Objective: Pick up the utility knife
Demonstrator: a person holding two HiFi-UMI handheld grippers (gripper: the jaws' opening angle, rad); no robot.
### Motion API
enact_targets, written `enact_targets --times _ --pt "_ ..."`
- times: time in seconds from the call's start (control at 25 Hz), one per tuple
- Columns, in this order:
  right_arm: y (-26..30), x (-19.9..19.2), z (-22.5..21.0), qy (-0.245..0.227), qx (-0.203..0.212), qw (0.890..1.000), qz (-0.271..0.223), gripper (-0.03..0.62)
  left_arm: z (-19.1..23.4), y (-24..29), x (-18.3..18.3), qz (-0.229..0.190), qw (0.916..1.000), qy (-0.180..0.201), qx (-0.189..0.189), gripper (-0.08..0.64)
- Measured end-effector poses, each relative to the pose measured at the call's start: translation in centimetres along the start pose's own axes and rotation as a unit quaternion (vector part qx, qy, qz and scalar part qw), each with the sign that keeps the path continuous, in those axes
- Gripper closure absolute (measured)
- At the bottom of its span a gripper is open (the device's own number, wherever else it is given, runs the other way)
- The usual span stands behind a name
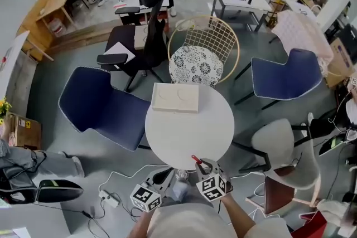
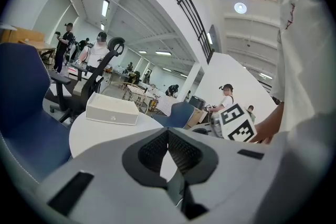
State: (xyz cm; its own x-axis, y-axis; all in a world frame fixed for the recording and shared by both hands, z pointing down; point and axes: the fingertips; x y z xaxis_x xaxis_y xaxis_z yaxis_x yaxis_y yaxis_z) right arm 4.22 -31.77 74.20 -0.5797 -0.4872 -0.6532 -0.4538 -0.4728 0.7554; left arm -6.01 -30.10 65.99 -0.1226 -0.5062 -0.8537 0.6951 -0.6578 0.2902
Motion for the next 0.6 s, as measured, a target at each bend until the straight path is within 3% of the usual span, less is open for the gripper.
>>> enact_targets --times 0.2,0.36,0.48,0.6 --pt "-3.2 2.1 1.0 -0.018 -0.009 0.999 -0.041 0.512 0.3 -0.6 0.8 -0.011 0.9999 0.007 0.005 0.548" --pt "-3.5 3.0 1.0 -0.003 -0.018 0.998 -0.062 0.512 0.0 -0.8 1.0 -0.017 0.9998 0.01 0.001 0.548" --pt "-4.2 4.2 0.5 0.039 -0.026 0.994 -0.102 0.512 -0.4 -0.8 1.3 -0.022 0.9996 0.016 -0.003 0.548" --pt "-5.4 5.3 -0.3 0.118 -0.027 0.98 -0.157 0.512 -0.9 -1.0 1.7 -0.029 0.9993 0.021 -0.005 0.548"
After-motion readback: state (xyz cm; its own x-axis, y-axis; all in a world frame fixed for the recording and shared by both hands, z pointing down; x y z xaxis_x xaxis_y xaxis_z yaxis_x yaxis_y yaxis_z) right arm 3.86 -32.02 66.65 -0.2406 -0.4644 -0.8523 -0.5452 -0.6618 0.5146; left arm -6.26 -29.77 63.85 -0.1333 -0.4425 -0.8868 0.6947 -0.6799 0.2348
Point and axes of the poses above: the fingertips, and each gripper's own axes: y forward along the fingers, z to its left, x out of its top, and after that the axes turned 3 degrees about x, right-handed
